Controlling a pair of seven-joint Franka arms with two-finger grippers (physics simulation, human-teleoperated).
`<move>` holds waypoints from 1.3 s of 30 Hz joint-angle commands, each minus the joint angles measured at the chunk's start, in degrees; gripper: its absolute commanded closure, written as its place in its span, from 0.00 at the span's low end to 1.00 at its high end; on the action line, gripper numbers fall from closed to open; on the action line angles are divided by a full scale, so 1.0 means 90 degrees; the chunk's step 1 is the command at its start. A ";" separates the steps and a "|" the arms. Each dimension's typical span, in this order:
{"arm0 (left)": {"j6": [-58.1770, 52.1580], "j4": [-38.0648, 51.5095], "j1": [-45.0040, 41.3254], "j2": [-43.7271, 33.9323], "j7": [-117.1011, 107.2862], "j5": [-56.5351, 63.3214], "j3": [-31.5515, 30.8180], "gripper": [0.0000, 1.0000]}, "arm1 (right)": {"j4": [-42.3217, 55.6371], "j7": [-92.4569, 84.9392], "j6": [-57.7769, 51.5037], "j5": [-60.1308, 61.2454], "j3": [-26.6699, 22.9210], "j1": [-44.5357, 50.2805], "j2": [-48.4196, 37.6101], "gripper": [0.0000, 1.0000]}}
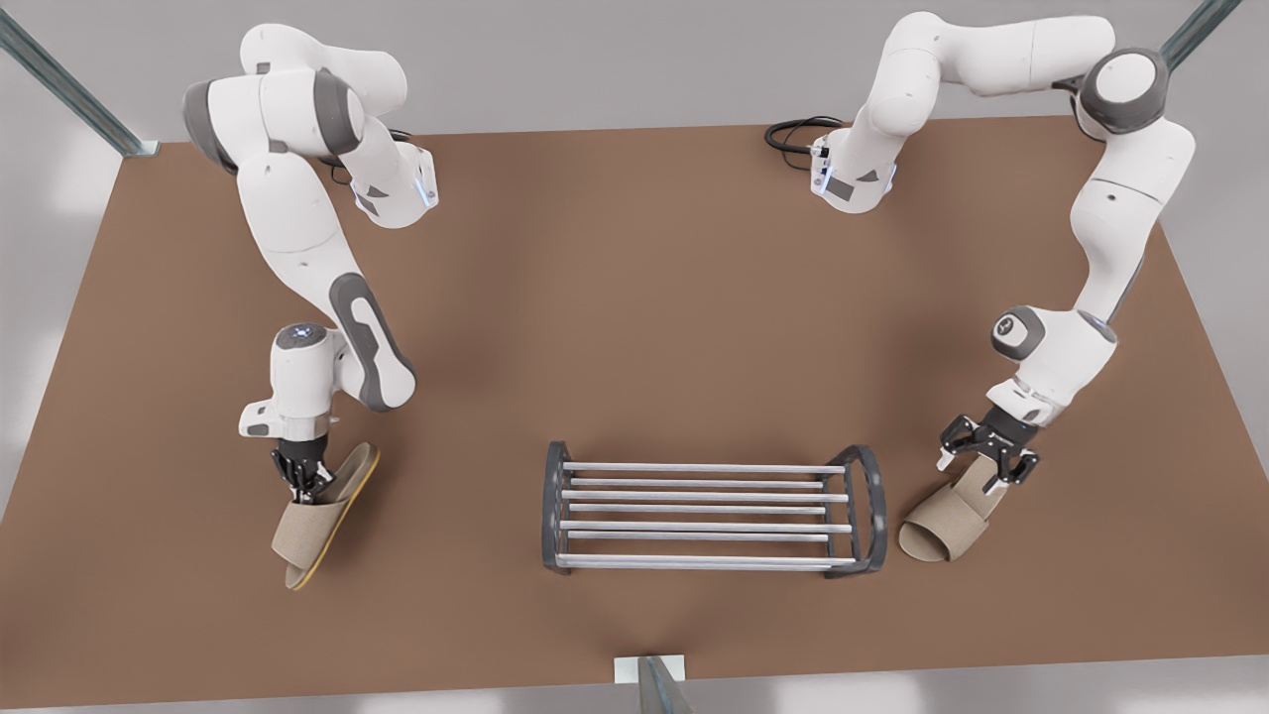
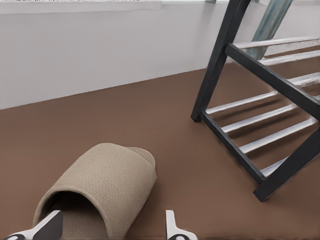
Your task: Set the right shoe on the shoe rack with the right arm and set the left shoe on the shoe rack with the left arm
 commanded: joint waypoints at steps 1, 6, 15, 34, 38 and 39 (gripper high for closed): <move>0.0397 -0.0005 -0.0070 0.0030 0.2068 0.0182 0.0062 0.00 | -0.0002 0.0644 -0.0052 0.0017 -0.0002 -0.0006 -0.0089 0.79; 0.0622 -0.0005 -0.0139 0.0088 0.2059 0.0182 0.0169 0.00 | -0.0060 0.0663 -0.0452 0.0056 -0.0011 -0.0006 -0.0539 0.79; 0.0641 0.0014 -0.0256 0.0196 0.1961 0.0182 0.0287 0.00 | -0.0851 0.0663 -0.1184 0.0066 -0.0021 -0.0016 -0.1994 0.79; 0.1091 0.0102 -0.0588 0.0372 0.1590 0.0172 0.0609 0.00 | 0.1200 0.2284 -0.8050 -0.4133 -0.0490 -0.0671 -0.3556 0.79; 0.1110 0.0141 -0.0617 0.0391 0.1590 0.0182 0.0707 0.00 | 0.1658 0.2908 -0.8489 -0.4464 -0.0441 -0.0085 -0.3352 0.79; 0.1130 0.0141 -0.0627 0.0420 0.1590 0.0182 0.0736 0.00 | 0.1971 0.3133 -0.8753 -0.4553 -0.0441 0.0062 -0.3205 0.79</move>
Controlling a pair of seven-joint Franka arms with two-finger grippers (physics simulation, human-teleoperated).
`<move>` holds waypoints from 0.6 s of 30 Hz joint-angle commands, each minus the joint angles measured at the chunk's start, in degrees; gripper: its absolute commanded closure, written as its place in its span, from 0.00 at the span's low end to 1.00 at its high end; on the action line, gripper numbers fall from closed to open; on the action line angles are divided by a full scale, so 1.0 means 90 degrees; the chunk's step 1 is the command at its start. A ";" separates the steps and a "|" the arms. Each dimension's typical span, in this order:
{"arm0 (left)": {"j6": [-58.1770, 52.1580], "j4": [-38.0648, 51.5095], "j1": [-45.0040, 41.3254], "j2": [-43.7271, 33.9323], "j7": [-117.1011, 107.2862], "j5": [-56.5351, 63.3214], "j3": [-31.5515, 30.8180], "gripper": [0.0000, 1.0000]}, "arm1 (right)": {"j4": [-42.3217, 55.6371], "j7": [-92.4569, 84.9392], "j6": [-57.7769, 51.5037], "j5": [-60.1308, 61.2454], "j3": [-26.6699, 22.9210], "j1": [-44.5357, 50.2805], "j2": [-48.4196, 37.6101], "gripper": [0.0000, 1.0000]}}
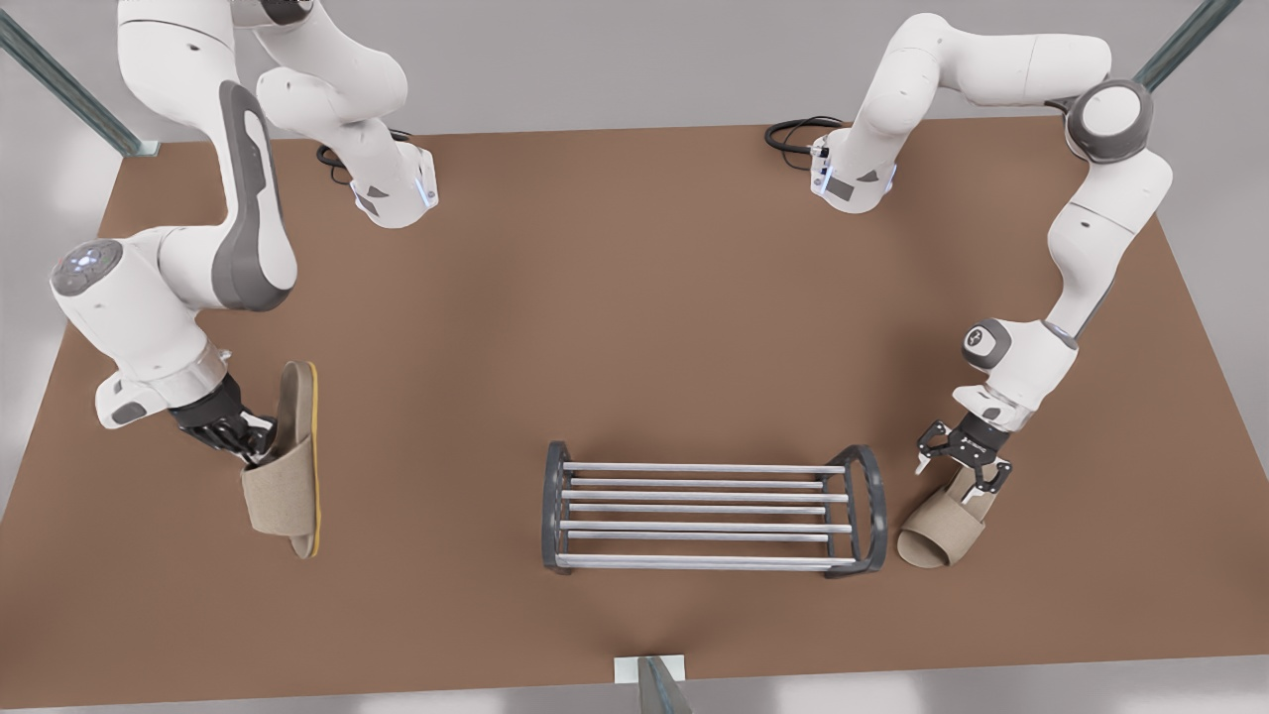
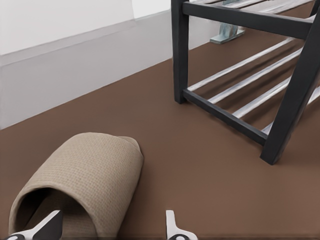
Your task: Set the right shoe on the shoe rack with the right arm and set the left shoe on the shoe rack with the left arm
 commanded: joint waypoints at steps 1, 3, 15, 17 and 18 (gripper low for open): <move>0.0040 0.0002 0.0000 0.0016 0.0062 0.0004 0.0024 0.00 | 0.0568 0.2105 -0.1575 -0.0627 -0.0001 0.0213 0.0283 0.79; 0.0040 0.0002 0.0000 0.0025 0.0062 0.0004 0.0024 0.00 | 0.1360 0.2711 -0.2142 -0.0832 -0.0021 0.0545 0.0752 0.79; 0.0040 0.0256 -0.0234 0.0221 0.0004 -0.0006 0.0024 0.00 | 0.4582 0.5425 -0.3851 -0.0881 -0.1027 0.2733 0.2686 0.79; 0.0040 0.0276 -0.0263 0.0230 0.0004 -0.0054 0.0024 0.00 | 0.5090 0.5807 -0.4037 -0.0871 -0.0998 0.2800 0.2949 0.79; 0.0031 0.0325 -0.0302 0.0230 0.0004 -0.0064 0.0034 0.00 | 0.5110 0.5933 -0.3939 -0.0851 -0.1007 0.2908 0.2969 0.79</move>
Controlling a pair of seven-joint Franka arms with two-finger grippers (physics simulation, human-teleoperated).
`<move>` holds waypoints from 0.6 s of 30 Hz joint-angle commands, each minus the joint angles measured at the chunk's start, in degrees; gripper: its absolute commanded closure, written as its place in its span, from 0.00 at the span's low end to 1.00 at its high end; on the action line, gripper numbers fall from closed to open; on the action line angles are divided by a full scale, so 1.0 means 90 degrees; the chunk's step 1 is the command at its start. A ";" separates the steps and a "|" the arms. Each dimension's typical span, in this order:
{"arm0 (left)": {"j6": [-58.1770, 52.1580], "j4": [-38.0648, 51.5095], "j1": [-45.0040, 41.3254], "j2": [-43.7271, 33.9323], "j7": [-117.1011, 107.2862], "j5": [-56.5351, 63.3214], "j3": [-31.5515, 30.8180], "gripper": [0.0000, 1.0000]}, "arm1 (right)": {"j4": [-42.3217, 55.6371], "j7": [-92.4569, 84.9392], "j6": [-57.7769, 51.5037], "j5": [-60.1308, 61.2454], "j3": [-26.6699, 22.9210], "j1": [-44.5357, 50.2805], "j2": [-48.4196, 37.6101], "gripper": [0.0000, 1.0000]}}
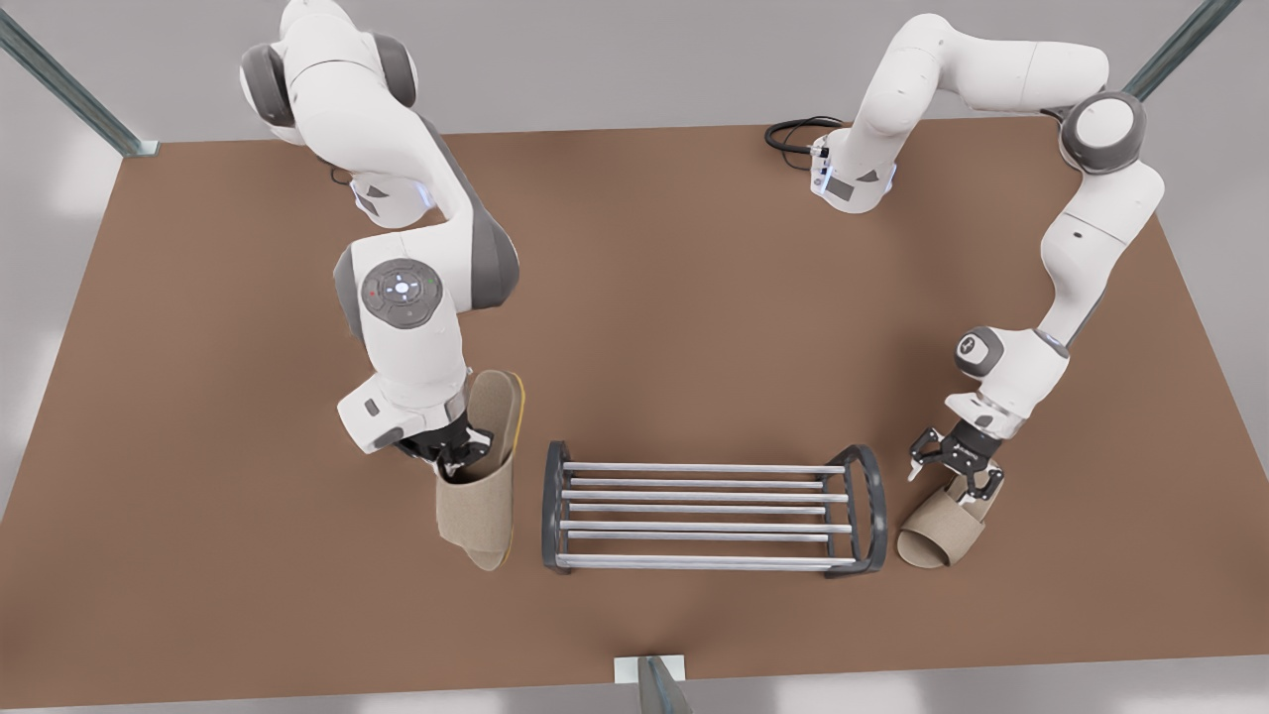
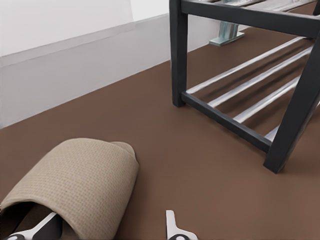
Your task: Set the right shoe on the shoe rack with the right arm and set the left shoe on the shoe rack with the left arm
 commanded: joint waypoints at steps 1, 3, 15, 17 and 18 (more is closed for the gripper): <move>-0.0008 0.0040 -0.0045 -0.0002 -0.0039 -0.0037 0.0005 0.00 | 0.0421 0.3143 -0.0514 -0.0005 0.0015 0.0055 0.0228 0.79; -0.0008 0.0098 -0.0113 -0.0002 -0.0069 -0.0037 0.0034 0.00 | 0.0617 0.3406 -0.0231 0.0005 0.0064 0.0075 0.0365 0.79; -0.0028 0.0177 -0.0182 0.0027 -0.0108 -0.0037 0.0074 0.25 | 0.0881 0.4012 0.1624 0.0015 0.0103 0.0709 0.1058 0.79; -0.0037 0.0186 -0.0192 0.0037 -0.0108 -0.0037 0.0074 0.27 | 0.0881 0.4022 0.2142 0.0015 0.0113 0.0709 0.1175 0.79; -0.0037 0.0186 -0.0201 0.0037 -0.0117 -0.0047 0.0074 0.27 | 0.0881 0.4031 0.2416 0.0015 0.0113 0.0719 0.1283 0.79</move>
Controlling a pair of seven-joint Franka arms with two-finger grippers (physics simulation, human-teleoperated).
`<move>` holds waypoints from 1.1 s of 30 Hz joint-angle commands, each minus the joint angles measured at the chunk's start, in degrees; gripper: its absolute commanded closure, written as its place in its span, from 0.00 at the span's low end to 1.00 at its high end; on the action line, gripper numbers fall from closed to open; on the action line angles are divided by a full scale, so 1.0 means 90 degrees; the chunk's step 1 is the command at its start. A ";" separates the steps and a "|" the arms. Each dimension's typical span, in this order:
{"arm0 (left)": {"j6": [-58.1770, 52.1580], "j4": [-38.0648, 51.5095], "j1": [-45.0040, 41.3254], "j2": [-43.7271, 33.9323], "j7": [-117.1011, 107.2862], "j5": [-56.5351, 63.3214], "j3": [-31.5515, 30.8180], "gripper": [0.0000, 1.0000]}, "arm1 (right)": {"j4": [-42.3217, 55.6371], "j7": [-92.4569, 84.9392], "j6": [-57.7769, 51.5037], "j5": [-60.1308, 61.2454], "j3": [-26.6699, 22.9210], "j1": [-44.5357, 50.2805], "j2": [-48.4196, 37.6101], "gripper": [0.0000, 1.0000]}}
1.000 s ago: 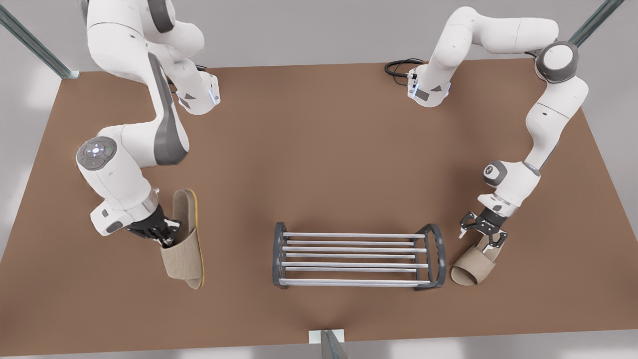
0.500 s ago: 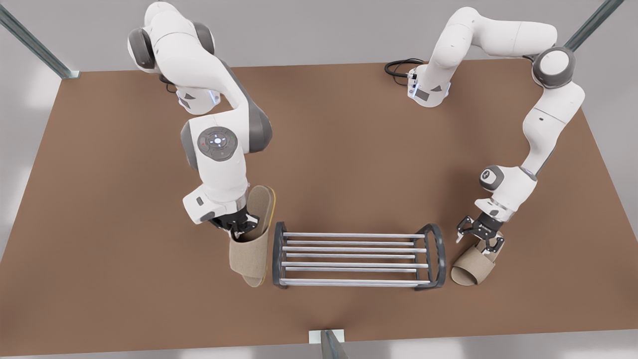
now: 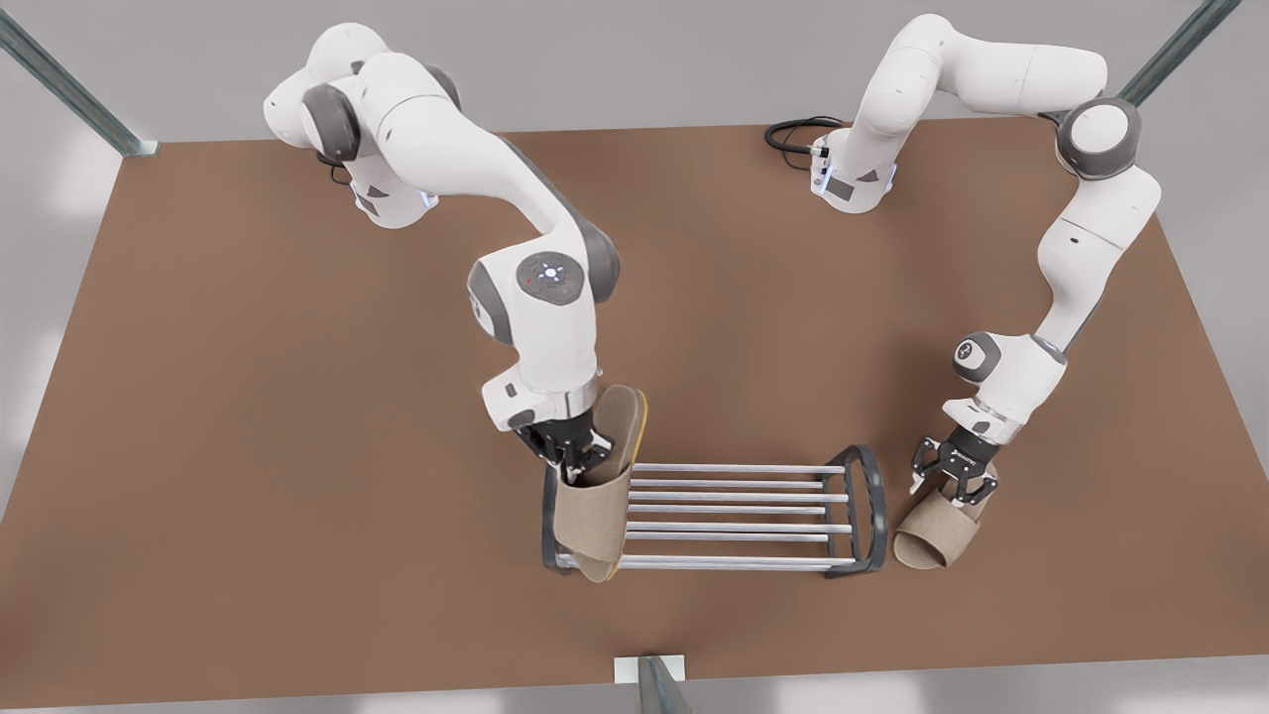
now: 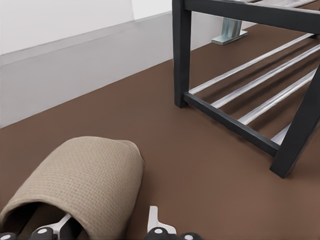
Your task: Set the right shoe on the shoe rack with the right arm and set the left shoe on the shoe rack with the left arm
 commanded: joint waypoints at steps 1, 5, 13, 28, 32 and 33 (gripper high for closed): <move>-0.0015 0.0001 -0.0006 -0.0005 -0.0099 -0.0004 -0.0004 0.29 | 0.0006 0.1804 0.1247 -0.0029 0.0014 0.0006 0.0070 0.79; -0.0015 0.0011 -0.0035 -0.0005 -0.0148 -0.0004 0.0006 0.49 | 0.0006 0.1814 0.2039 -0.0029 0.0034 0.0211 0.0499 0.79; -0.0044 0.0050 0.0004 -0.0073 -0.0168 -0.0004 0.0006 0.74 | -0.0111 0.1716 0.2839 -0.0370 0.0024 0.0270 0.0958 0.79; -0.2651 0.0587 0.0346 -0.1069 -0.1212 0.0005 -0.1332 0.74 | -0.0473 0.1814 0.3426 -0.0458 0.0044 0.0396 0.1388 0.36; -0.3228 0.0724 0.0268 -0.1470 -0.1916 0.0054 -0.1722 0.74 | -0.0482 0.1794 0.3396 -0.0448 0.0044 0.0436 0.1369 0.00; -0.3247 0.0763 0.0190 -0.1489 -0.2111 0.0084 -0.1752 0.74 | -0.0482 0.1794 0.3367 -0.0439 0.0044 0.0426 0.1339 0.00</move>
